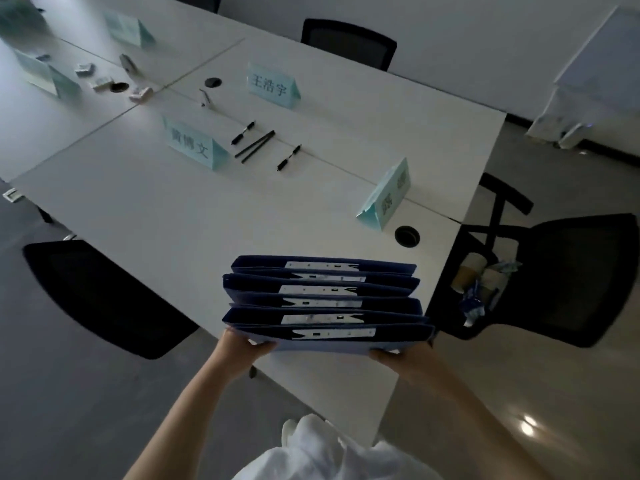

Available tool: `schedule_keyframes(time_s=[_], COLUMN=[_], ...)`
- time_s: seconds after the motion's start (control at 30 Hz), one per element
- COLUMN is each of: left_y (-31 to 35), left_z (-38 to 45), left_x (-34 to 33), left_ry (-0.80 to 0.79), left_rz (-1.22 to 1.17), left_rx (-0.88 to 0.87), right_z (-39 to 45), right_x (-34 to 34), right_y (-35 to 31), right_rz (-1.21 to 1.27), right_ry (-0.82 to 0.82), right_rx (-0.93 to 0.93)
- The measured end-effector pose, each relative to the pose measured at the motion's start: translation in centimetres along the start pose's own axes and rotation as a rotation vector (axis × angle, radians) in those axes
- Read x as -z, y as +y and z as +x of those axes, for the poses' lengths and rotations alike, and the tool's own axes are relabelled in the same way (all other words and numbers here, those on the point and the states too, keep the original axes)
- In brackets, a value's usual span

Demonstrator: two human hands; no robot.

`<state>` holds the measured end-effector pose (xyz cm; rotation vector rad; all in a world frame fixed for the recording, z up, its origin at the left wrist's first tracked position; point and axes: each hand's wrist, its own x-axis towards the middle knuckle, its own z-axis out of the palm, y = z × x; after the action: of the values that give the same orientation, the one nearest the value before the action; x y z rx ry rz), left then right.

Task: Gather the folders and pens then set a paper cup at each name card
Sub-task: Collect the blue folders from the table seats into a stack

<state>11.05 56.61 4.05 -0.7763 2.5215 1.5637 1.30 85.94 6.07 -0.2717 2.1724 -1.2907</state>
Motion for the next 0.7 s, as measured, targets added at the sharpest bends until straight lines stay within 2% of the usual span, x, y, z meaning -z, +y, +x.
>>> schedule_keyframes(time_s=[0.07,0.13,0.23,0.43,0.6,0.7], left_y=[0.3,0.0,-0.6,-0.2,0.7,2.5], left_z=[0.5,1.1,1.6,1.5,3.2,4.9], left_x=[-0.3,-0.4,-0.4,-0.9,-0.4,0.5], left_ry=[-0.009,-0.023,0.004,0.066,0.020,-0.066], left_rz=[0.023,0.032,0.073,0.129,0.190,0.166], left_rx=[0.028,0.032,-0.005,-0.072,-0.088,-0.088], right_z=[0.4,0.9,1.5,2.8,3.5,3.8], right_x=[-0.1,-0.4,-0.8,-1.1,-0.1,0.7], right_y=[0.2,0.7,1.5,2.0,0.0,-1.0], right_rz=[-0.024,-0.050,-0.070,-0.025,-0.035,-0.019], right_ry=[-0.016,0.035,0.108,0.140,0.142,0.122], right_rx=[-0.033,-0.052,-0.003,-0.005,0.065,0.047])
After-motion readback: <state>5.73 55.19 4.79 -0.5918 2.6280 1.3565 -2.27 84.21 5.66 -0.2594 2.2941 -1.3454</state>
